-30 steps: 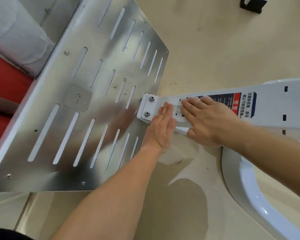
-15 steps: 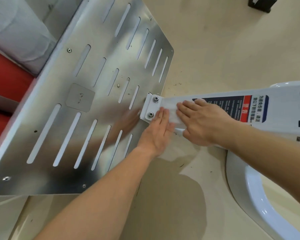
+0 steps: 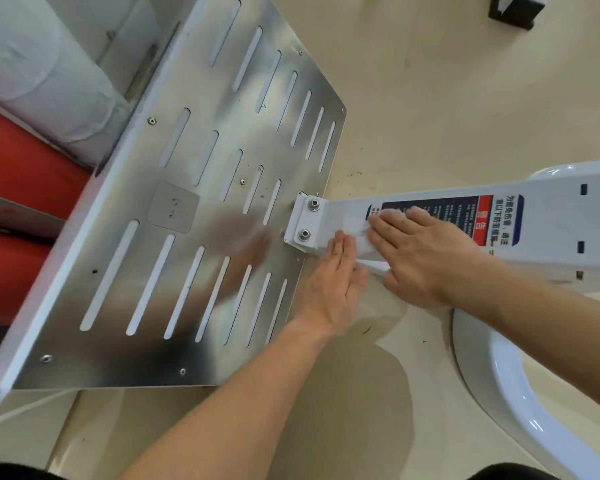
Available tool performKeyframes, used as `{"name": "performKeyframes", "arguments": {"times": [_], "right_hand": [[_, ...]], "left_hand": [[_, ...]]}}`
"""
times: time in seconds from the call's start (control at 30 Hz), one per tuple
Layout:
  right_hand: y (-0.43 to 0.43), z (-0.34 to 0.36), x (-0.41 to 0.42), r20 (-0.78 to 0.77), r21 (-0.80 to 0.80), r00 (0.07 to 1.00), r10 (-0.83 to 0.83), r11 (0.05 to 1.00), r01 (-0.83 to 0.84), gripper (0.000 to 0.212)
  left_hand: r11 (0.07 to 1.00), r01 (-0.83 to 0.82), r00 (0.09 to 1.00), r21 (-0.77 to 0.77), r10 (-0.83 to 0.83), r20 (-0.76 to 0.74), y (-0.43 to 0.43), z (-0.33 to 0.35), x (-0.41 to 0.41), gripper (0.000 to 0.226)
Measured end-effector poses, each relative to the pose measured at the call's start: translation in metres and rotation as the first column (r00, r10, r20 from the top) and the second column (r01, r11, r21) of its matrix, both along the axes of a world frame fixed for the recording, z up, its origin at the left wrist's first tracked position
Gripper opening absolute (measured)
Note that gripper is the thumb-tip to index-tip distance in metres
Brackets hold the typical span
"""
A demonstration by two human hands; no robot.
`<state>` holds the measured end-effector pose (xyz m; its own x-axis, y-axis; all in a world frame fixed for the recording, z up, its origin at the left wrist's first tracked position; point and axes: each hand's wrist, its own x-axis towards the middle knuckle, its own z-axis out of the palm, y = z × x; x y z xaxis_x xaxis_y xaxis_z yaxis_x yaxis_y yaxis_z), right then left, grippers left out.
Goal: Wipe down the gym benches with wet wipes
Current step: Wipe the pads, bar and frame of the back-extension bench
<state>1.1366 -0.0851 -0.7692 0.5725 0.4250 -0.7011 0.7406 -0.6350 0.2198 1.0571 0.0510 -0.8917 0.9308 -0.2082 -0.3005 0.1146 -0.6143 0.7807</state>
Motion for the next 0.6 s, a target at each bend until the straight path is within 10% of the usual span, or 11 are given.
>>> {"name": "performKeyframes", "arguments": {"times": [0.6], "right_hand": [[-0.028,0.017,-0.04,0.206,0.01,0.977,-0.056,0.998,0.055,0.081]], "left_hand": [[0.984,0.149,0.987,0.092,-0.154,0.048,-0.013,0.018,-0.002,0.069]]}}
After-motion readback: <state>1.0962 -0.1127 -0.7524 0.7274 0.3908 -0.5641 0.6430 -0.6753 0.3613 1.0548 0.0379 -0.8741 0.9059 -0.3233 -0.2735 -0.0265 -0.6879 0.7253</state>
